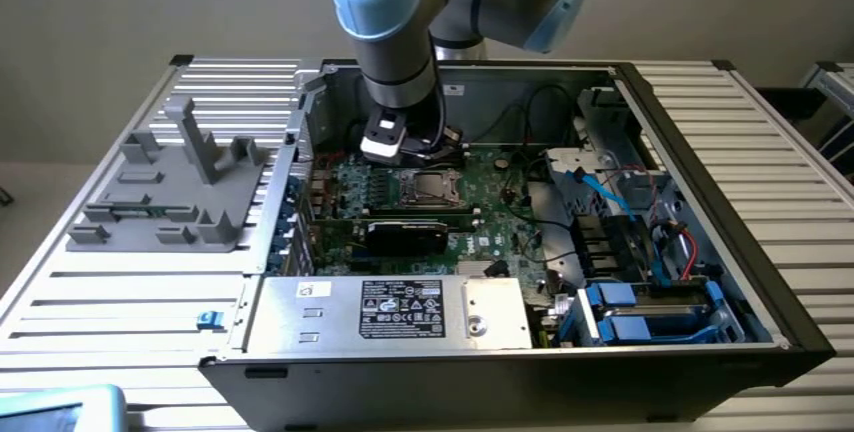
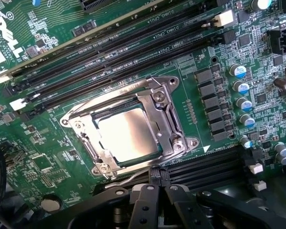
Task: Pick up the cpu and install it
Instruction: 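Install the first cpu locking lever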
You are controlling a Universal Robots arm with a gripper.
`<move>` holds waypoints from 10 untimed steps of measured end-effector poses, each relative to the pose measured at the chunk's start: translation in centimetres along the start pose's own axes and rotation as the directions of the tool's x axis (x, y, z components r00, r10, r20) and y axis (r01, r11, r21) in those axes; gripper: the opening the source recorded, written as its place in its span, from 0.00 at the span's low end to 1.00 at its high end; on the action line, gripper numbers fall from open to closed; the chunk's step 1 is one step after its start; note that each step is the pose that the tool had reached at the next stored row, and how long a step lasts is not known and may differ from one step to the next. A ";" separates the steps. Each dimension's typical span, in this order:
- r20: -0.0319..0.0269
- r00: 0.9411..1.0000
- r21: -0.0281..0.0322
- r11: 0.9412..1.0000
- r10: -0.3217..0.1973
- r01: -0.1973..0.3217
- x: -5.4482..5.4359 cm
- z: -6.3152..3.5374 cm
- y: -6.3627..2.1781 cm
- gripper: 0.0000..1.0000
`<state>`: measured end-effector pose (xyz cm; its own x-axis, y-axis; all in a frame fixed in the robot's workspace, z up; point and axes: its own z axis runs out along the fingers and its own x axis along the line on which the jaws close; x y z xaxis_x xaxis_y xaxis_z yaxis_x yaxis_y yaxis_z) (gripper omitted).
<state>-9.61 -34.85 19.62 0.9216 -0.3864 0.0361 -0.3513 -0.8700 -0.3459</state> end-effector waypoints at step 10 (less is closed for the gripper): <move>-0.002 1.000 -0.002 1.000 -0.001 0.001 0.3 0.07 -0.12 0.11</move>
<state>-9.26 -34.85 19.61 0.9216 -0.3863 0.0383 -0.3509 -0.8710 -0.3438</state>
